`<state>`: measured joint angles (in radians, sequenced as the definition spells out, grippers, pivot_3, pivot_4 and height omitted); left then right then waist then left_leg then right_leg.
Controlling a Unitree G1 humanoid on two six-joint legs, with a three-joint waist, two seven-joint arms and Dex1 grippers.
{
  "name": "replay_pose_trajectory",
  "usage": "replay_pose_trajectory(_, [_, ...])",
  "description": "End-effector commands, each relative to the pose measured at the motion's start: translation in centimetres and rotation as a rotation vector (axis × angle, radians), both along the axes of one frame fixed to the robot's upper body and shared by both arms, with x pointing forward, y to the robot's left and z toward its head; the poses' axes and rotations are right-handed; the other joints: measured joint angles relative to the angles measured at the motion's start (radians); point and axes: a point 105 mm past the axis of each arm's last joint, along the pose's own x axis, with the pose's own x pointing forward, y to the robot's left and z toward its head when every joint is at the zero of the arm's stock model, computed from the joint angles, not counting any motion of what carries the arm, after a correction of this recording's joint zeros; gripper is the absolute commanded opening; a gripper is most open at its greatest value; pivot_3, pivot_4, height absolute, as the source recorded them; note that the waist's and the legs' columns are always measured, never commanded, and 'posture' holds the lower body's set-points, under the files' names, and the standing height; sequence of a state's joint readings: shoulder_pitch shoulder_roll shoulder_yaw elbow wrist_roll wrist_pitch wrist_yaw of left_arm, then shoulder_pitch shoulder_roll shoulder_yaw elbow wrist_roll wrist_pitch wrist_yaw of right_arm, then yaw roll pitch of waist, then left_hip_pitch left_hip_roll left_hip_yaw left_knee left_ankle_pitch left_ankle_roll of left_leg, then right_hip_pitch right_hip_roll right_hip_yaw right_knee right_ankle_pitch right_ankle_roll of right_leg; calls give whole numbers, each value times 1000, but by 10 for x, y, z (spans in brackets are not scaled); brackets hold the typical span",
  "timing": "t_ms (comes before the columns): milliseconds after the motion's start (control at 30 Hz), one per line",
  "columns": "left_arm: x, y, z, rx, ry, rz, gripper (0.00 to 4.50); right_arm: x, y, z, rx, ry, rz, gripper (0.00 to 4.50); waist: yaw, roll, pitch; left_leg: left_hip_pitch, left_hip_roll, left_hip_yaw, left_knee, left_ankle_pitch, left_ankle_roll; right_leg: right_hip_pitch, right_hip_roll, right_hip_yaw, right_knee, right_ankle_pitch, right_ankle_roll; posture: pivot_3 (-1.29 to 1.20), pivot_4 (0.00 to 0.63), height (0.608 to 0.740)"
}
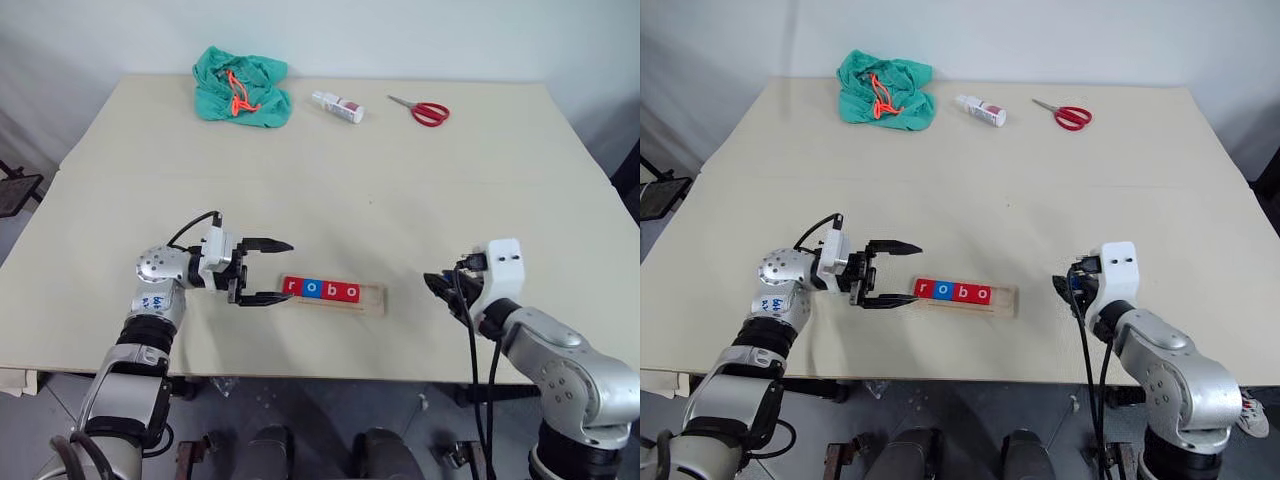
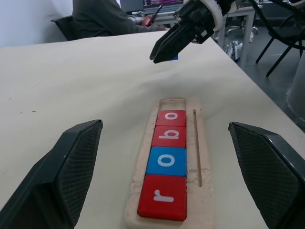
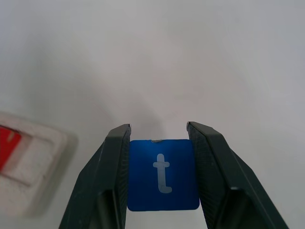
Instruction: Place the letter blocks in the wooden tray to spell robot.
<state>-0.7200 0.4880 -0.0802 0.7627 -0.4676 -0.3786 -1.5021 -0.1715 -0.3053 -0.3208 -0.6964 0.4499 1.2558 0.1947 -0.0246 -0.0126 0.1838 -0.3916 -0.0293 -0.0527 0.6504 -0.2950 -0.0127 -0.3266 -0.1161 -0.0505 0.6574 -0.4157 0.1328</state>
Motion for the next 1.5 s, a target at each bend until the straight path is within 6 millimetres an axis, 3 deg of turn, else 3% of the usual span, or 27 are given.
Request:
replay_pose_trajectory(33, [-13, -2, 5, 25, -17, -133, 4500, -6, 0, 1, -24, -21, -19, 1462, 0, 0, 0, 0, 0, 0, 0, 0, 0, 0, 0, 0, 0, 0, 0, 0, 150, 740])
replay_pose_trajectory(200, [-16, 0, 7, 34, -16, -149, 4500, -3, 1, -3, -10, -15, -32, 1462, -4, 0, 0, 1, 1, 1, -1, 0, 0, 0, 1, 1, 0, 0, 0, 0, 150, 740])
replay_pose_trajectory(500, [-22, 17, 4, 72, -3, -136, 4500, -1, 8, 10, -9, -61, 45, 4471, -3, 0, 0, 1, 1, 1, -1, 0, 0, 0, 1, 2, 0, 0, 0, 0, 150, 740])
replay_pose_trajectory(600, [-24, 22, 4, 82, 0, -133, 4500, -7, 6, 21, -41, -78, 181, 4471, -2, 0, 0, 1, 1, 1, -1, 0, 0, 0, 1, 2, 0, 0, 0, 0, 150, 740])
replay_pose_trajectory(733, [-26, 26, 5, 78, 6, -126, 4500, -17, -4, 21, -134, -49, 347, 4471, 4, 0, 0, 1, 0, 1, -1, -1, 1, 1, 0, 1, -2, 0, 0, 0, 150, 740])
replay_pose_trajectory(933, [-29, 34, 8, 55, 11, -111, 4500, -25, -41, 0, -353, 64, 641, 4471, 4, 0, 0, 1, 0, 3, 0, -1, 2, 3, 1, 1, -5, 0, 0, 0, 150, 740])
replay_pose_trajectory(1067, [-30, 39, 12, 36, 7, -106, 4500, -16, -57, -8, -484, 88, 764, 4471, -5, -1, 0, 1, 1, 5, 1, -1, 3, 3, 1, 1, -5, 0, 0, 0, 150, 740])
replay_pose_trajectory(1367, [-32, 50, 17, 5, 8, -76, 4500, 21, -51, -7, -545, 15, 874, 4471, -2, -1, 0, 1, 4, 6, 3, -2, 3, 3, 1, 0, -6, 0, 0, 0, 150, 740])
replay_pose_trajectory(1500, [-34, 51, 17, 4, 5, -79, 4500, 21, -41, -9, -502, 4, 931, 4471, 3, 0, 0, 0, 3, 4, 4, -2, 3, 3, 1, -1, -6, 0, 0, 0, 150, 740])
